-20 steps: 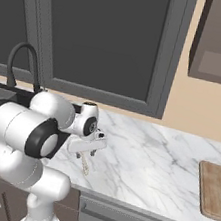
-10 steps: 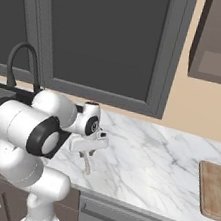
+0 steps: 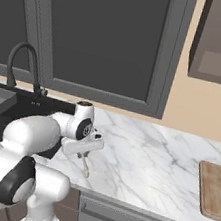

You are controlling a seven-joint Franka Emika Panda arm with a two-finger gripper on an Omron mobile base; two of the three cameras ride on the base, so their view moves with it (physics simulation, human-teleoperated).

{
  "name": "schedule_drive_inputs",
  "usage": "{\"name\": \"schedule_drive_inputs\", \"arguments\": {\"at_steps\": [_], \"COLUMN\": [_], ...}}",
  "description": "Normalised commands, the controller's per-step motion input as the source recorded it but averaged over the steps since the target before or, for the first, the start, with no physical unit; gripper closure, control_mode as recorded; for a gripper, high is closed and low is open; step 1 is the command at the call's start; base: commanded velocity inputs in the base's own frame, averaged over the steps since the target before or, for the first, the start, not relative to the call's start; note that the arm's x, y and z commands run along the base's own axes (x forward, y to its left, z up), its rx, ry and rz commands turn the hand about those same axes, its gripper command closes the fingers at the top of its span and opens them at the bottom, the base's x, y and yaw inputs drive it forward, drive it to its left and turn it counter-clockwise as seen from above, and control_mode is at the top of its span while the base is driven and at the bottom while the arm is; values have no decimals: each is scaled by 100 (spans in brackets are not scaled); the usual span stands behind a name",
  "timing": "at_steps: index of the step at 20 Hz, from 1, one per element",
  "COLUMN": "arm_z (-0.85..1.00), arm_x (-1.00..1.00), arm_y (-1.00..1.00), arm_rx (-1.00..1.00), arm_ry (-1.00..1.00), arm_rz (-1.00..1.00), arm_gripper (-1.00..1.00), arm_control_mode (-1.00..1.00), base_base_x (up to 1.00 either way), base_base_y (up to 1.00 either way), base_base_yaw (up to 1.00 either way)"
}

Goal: Grab the spray bottle from the cabinet, then place it next to the cutting board for sanitizing. Then grab the dish brush from the countertop next to the sink and place it next to the cutting board.

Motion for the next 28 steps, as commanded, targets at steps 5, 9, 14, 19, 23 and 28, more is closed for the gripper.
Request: {"name": "schedule_drive_inputs", "arguments": {"at_steps": [5, 9, 14, 19, 23, 28], "arm_z": [91, 100, 100, 100, 94, 72], "arm_x": [-28, -34, -37, -47, -46, -37], "arm_y": [22, 9, 6, 6, 15, 24], "arm_rx": [-1, 0, 0, 0, 0, 0], "arm_ry": [-5, -10, -15, -6, -5, -9], "arm_rz": [-6, 0, 0, 0, 0, -1], "arm_gripper": [100, 100, 100, 100, 100, 100], "arm_control_mode": [-100, -100, -100, -100, -100, -100], "base_base_x": [0, 0, 0, 0, 0, 0], "base_base_y": [0, 0, 0, 0, 0, 0], "base_base_yaw": [0, 0, 0, 0, 0, 0]}}
